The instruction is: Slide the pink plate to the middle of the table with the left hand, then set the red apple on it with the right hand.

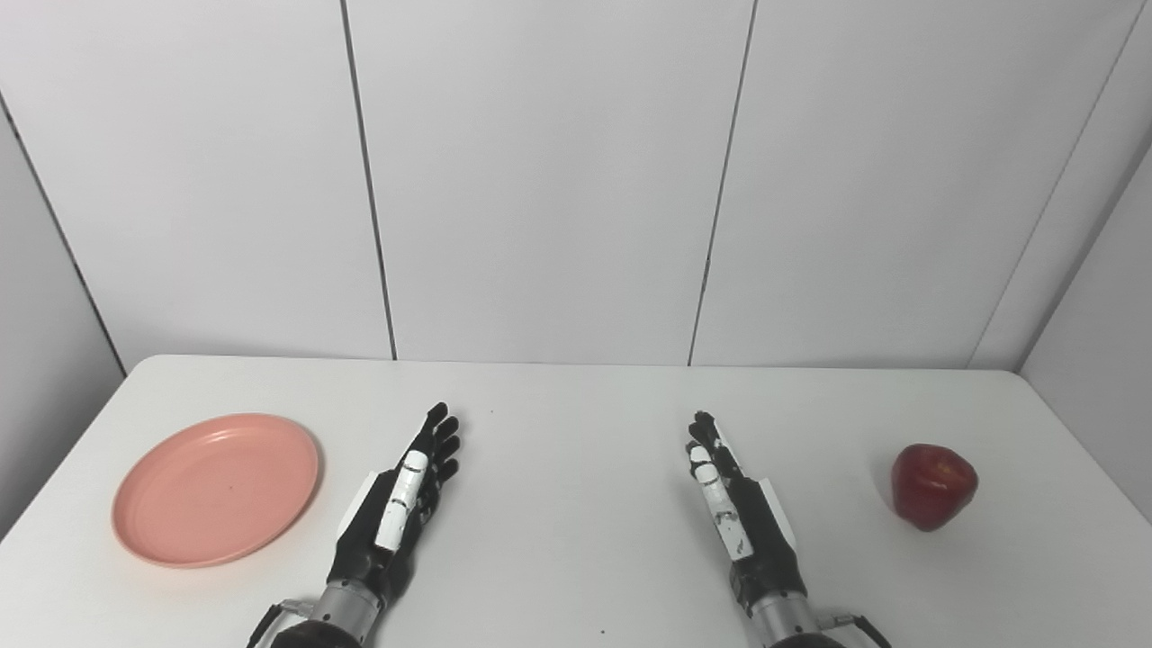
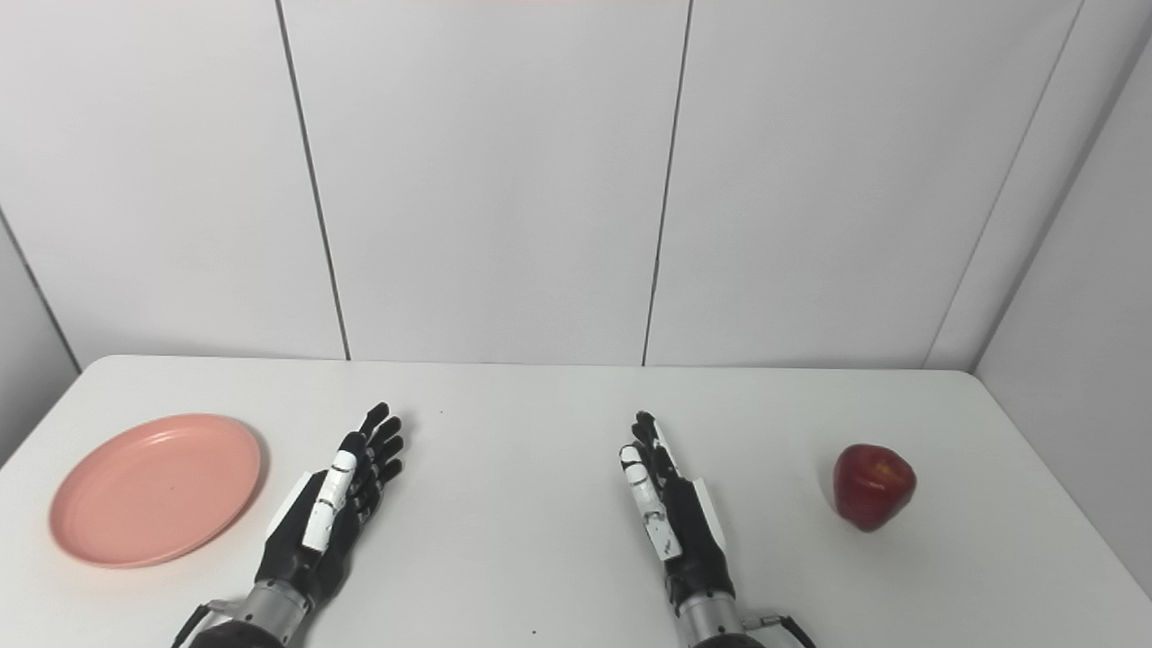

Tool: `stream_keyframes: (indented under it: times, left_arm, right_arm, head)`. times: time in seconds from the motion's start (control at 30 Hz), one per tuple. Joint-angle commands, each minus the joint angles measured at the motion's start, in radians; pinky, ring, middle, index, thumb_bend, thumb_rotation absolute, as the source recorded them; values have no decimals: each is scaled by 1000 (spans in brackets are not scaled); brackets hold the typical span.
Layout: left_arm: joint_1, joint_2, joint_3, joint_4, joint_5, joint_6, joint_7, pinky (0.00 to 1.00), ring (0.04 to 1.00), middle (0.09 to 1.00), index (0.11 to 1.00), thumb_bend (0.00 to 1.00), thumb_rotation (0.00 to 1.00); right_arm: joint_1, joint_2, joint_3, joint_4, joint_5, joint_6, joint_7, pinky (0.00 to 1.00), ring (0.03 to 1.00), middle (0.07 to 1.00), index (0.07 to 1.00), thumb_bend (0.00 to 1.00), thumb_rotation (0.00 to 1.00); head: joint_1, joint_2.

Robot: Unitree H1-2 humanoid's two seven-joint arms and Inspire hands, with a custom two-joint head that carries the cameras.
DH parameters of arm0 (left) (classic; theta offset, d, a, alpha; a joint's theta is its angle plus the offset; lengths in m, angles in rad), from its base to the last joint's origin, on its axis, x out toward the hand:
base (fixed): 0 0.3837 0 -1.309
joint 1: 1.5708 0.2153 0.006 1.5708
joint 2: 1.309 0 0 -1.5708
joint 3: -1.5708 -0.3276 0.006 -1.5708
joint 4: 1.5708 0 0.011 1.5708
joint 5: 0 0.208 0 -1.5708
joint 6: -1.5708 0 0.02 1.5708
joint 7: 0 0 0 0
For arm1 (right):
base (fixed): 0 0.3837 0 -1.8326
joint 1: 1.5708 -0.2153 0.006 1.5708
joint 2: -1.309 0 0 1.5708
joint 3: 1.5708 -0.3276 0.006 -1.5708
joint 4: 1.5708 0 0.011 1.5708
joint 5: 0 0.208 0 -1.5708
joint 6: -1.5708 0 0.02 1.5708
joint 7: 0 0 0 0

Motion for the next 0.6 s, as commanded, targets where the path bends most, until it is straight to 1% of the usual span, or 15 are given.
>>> stream_keyframes:
  times: [0.0,0.07,0.1,0.13,0.23,0.27,0.3,0.37,0.47,0.53,0.57]
  left_arm:
    - [-22,-16,1,-25,5,-65,10,1000,1000,1000,1000,566,1000]
    - [-22,-29,2,-17,2,-76,9,1000,1000,1000,1000,559,1000]
    - [-21,-34,1,-15,1,-80,9,1000,1000,1000,1000,560,1000]
    - [-21,-40,-1,-12,4,-84,11,1000,1000,1000,1000,563,1000]
    - [-21,-52,-10,-6,17,-94,14,1000,1000,1000,1000,570,1000]
    - [-21,-57,-13,-3,24,-99,17,1000,1000,1000,1000,573,1000]
    - [-22,-60,-16,-1,31,-104,21,1000,1000,1000,1000,572,1000]
    - [-23,-69,-21,2,46,-110,31,1000,1000,1000,1000,573,1000]
    - [-23,-82,-24,5,63,-114,48,1000,1000,1000,1000,580,1000]
    - [-23,-87,-28,5,91,-109,70,1000,1000,1000,1000,610,1000]
    - [-23,-89,-30,5,105,-106,79,1000,1000,1000,1000,622,1000]
  right_arm:
    - [-26,-14,-9,-35,12,-50,10,971,963,968,973,696,954]
    - [-18,-25,-15,-42,24,-43,19,991,971,976,979,694,972]
    - [-16,-29,-18,-45,29,-41,23,996,972,976,978,696,974]
    - [-13,-35,-21,-47,35,-40,27,999,973,976,978,696,976]
    - [-6,-52,-29,-52,58,-38,47,1000,974,975,981,683,977]
    - [-4,-58,-32,-51,70,-38,54,1000,977,977,984,685,972]
    - [-3,-63,-35,-49,80,-39,60,1000,978,979,988,685,963]
    - [-3,-73,-41,-37,96,-48,72,1000,980,984,995,689,959]
    - [0,-86,-46,-27,112,-63,89,997,977,987,998,702,951]
    - [-1,-91,-48,-22,116,-71,97,1000,991,994,1000,704,954]
    - [-3,-94,-47,-15,114,-80,99,1000,996,995,1000,703,959]
  head:
    - [60,-5]
    - [105,-10]
    - [112,-11]
    - [147,-17]
    - [185,-24]
    - [215,-31]
    - [215,-31]
    - [253,-43]
    - [279,-50]
    - [291,-50]
    - [302,-59]
